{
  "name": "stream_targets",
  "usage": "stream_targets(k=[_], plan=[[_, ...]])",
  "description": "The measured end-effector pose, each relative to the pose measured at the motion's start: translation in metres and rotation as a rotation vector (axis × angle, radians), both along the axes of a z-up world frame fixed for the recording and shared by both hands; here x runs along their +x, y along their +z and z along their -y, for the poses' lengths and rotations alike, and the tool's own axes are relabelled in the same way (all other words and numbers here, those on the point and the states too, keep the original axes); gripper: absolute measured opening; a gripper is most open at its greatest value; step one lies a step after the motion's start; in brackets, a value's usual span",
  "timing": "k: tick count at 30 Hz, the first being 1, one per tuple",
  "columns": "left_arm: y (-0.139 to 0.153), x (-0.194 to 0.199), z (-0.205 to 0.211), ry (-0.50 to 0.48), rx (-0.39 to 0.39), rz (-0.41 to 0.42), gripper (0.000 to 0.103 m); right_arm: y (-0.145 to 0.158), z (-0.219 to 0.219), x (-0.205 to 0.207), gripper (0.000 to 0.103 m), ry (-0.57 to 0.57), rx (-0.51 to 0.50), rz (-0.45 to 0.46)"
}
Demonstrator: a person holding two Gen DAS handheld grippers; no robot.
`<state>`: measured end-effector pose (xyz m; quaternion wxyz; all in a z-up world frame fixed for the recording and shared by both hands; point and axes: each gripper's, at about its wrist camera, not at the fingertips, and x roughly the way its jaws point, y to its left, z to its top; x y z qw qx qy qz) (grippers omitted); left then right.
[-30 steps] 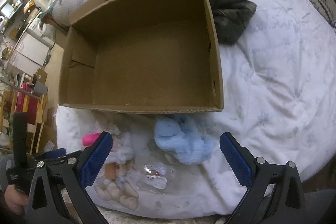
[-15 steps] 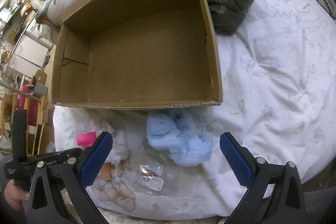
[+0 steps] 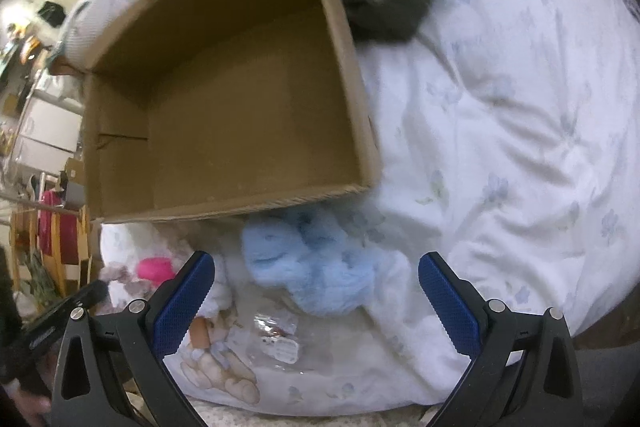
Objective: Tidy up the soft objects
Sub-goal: 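Grasp the lace scrunchie with the left tool while the right tool grasps the blue sock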
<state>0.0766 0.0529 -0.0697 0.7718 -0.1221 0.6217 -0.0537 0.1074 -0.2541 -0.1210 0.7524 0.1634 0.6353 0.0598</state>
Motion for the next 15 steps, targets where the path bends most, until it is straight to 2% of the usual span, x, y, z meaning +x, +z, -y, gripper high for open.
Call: stream_targets(k=[4, 5, 6, 8, 10, 12, 15], plan=[[-0.005, -0.006, 0.011, -0.019, 0.028, 0.016, 0.007, -0.022, -0.012, 0.007, 0.103, 0.041, -0.014, -0.061], [-0.004, -0.007, 0.012, -0.021, 0.031, 0.019, 0.007, -0.023, -0.017, 0.007, 0.098, 0.061, -0.018, -0.058], [-0.004, -0.007, 0.013, -0.023, 0.037, 0.021, 0.007, -0.023, -0.022, 0.008, 0.088, 0.084, -0.031, -0.05], [-0.005, -0.007, 0.014, -0.024, 0.042, 0.022, 0.007, -0.024, -0.03, 0.008, 0.05, 0.13, -0.052, -0.048], [-0.005, -0.007, 0.014, -0.023, 0.039, 0.021, 0.007, -0.025, -0.031, 0.006, 0.033, 0.14, -0.038, -0.046], [-0.003, -0.007, 0.014, -0.022, 0.028, 0.02, 0.007, -0.021, -0.03, 0.003, 0.027, 0.14, -0.027, -0.032], [0.0, -0.008, 0.012, -0.016, 0.03, 0.032, 0.007, -0.01, -0.029, -0.01, 0.023, 0.152, -0.004, -0.002]])
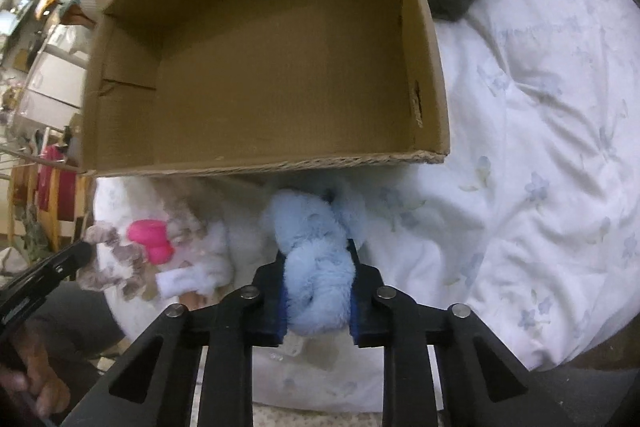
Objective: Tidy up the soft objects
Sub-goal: 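Grasp the lace scrunchie with the left tool while the right tool grasps the blue sock, then carry both items into the box and open both tools to release them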
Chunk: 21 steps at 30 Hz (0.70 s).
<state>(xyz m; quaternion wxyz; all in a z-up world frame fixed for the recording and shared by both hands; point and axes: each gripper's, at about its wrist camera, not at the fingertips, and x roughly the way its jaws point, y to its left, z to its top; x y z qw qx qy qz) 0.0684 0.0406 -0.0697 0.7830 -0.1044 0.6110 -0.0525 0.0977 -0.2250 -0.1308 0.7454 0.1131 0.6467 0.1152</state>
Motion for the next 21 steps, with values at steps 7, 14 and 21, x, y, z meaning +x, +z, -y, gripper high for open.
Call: stream_targets(k=[7, 14, 21], plan=[[0.019, -0.01, -0.003, 0.013, 0.042, 0.069, 0.007, 0.037, 0.005, -0.027, 0.023, 0.033, 0.098, 0.072], [0.053, -0.005, -0.009, 0.03, 0.066, 0.149, 0.007, 0.086, 0.014, -0.033, 0.023, 0.038, 0.204, 0.168], [0.077, 0.022, -0.006, 0.017, 0.094, 0.194, 0.007, 0.124, 0.023, -0.015, 0.023, 0.033, 0.213, 0.297]])
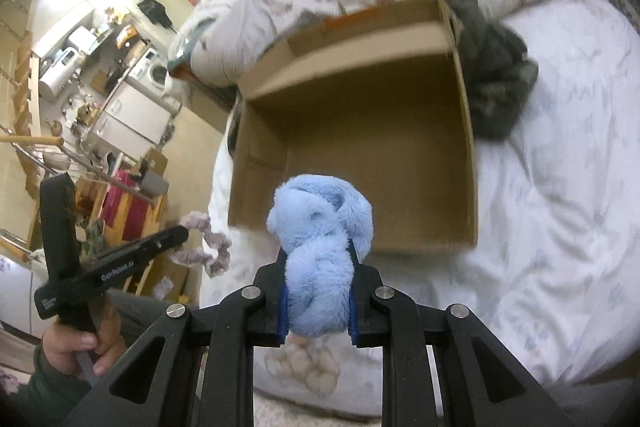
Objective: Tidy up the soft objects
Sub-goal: 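Carry both items into the box and open both tools to release them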
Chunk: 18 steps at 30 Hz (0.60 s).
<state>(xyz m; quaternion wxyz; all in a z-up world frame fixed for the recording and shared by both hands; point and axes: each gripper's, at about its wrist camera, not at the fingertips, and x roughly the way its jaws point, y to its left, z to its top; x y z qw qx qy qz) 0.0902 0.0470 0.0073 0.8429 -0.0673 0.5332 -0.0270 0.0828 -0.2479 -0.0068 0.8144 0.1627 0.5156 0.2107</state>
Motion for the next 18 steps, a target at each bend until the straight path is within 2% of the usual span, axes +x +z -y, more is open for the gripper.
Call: stream_targets(k=[5, 9, 13, 15, 18], plan=[[0.01, 0.023, 0.006, -0.013, 0.021, 0.035, 0.007, -0.001, 0.002, 0.026, 0.023, -0.056, -0.032, 0.064], [0.008, 0.047, 0.013, -0.016, 0.041, 0.047, 0.007, -0.005, -0.006, 0.048, 0.023, -0.069, -0.031, 0.079], [-0.003, 0.063, 0.024, -0.028, 0.057, 0.066, 0.007, -0.025, -0.005, 0.057, 0.023, -0.077, -0.03, 0.08], [-0.013, 0.066, 0.03, -0.041, 0.076, 0.08, 0.007, -0.039, -0.008, 0.061, 0.023, -0.068, -0.044, 0.053], [-0.034, 0.07, 0.036, -0.04, 0.058, 0.061, 0.007, -0.053, -0.017, 0.069, 0.023, -0.046, -0.083, 0.03]])
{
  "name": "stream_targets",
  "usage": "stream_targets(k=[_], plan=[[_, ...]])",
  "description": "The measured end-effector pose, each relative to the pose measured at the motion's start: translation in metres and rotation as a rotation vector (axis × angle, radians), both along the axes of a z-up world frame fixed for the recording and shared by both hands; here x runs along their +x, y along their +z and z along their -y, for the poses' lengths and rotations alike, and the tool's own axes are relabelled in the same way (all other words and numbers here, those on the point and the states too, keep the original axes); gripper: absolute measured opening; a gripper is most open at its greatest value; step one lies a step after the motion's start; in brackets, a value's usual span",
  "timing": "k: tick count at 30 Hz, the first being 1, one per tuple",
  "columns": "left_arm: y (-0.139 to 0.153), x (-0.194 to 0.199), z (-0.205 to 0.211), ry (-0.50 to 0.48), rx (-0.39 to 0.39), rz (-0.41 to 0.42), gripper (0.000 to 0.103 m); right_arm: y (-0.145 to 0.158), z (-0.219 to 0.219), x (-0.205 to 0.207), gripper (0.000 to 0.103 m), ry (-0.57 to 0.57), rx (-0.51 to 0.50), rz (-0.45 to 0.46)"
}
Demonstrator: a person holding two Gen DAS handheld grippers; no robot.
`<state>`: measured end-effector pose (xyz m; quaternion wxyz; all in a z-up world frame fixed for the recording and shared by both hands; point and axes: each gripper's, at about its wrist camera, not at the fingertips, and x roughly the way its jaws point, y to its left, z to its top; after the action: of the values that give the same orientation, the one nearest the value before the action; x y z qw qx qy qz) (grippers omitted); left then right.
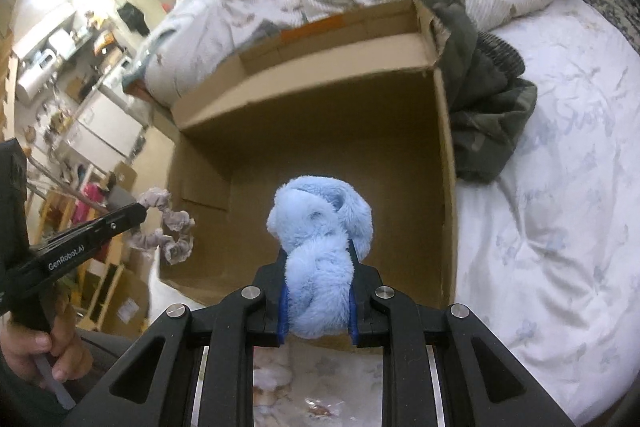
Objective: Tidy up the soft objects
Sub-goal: 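Carry both items into the box and open both tools to release them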
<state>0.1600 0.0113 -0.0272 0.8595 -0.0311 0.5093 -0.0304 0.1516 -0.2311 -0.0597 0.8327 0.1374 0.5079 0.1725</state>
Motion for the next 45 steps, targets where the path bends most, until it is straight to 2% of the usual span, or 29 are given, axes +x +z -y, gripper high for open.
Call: stream_targets(k=[6, 10, 14, 27, 30, 31, 32, 34, 35, 37, 38, 39, 41, 43, 45], plan=[[-0.016, 0.001, 0.009, -0.002, 0.079, 0.036, 0.007, -0.02, -0.013, 0.002, 0.023, 0.031, -0.046, -0.054], [-0.021, -0.002, 0.007, -0.003, 0.047, 0.033, 0.007, -0.033, -0.017, 0.006, 0.023, 0.041, -0.064, -0.099], [-0.023, -0.001, 0.008, -0.014, 0.049, 0.031, 0.007, -0.04, -0.024, 0.009, 0.024, 0.053, -0.076, -0.127], [-0.024, 0.0, 0.018, -0.042, 0.042, 0.035, 0.007, -0.041, -0.027, 0.009, 0.026, 0.067, -0.069, -0.133], [-0.025, 0.0, 0.019, -0.044, 0.045, 0.024, 0.007, -0.038, -0.027, 0.009, 0.034, 0.063, -0.056, -0.127], [-0.026, 0.0, 0.02, -0.044, 0.049, 0.018, 0.008, -0.038, -0.026, 0.009, 0.042, 0.06, -0.049, -0.124], [-0.026, 0.0, 0.021, -0.045, 0.054, 0.015, 0.009, -0.036, -0.025, 0.009, 0.059, 0.056, -0.034, -0.118], [-0.026, 0.0, 0.023, -0.05, 0.071, 0.013, 0.015, -0.031, -0.022, 0.009, 0.073, 0.043, -0.009, -0.098], [-0.026, -0.001, 0.025, -0.052, 0.079, 0.015, 0.022, -0.029, -0.021, 0.009, 0.074, 0.033, -0.004, -0.087], [-0.025, -0.002, 0.027, -0.057, 0.086, 0.023, 0.041, -0.026, -0.017, 0.01, 0.077, 0.017, 0.005, -0.076], [-0.023, -0.003, 0.029, -0.06, 0.09, 0.03, 0.06, -0.025, -0.016, 0.011, 0.08, 0.006, 0.013, -0.074], [-0.021, -0.004, 0.03, -0.06, 0.095, 0.042, 0.07, -0.025, -0.013, 0.011, 0.082, -0.006, 0.022, -0.072], [-0.017, -0.006, 0.03, -0.058, 0.101, 0.066, 0.071, -0.027, -0.01, 0.011, 0.094, -0.021, 0.041, -0.077], [-0.015, -0.006, 0.031, -0.064, 0.095, 0.072, 0.071, -0.028, -0.009, 0.011, 0.098, -0.02, 0.053, -0.084], [-0.015, -0.006, 0.03, -0.059, 0.096, 0.074, 0.071, -0.027, -0.011, 0.011, 0.098, -0.01, 0.051, -0.082]])
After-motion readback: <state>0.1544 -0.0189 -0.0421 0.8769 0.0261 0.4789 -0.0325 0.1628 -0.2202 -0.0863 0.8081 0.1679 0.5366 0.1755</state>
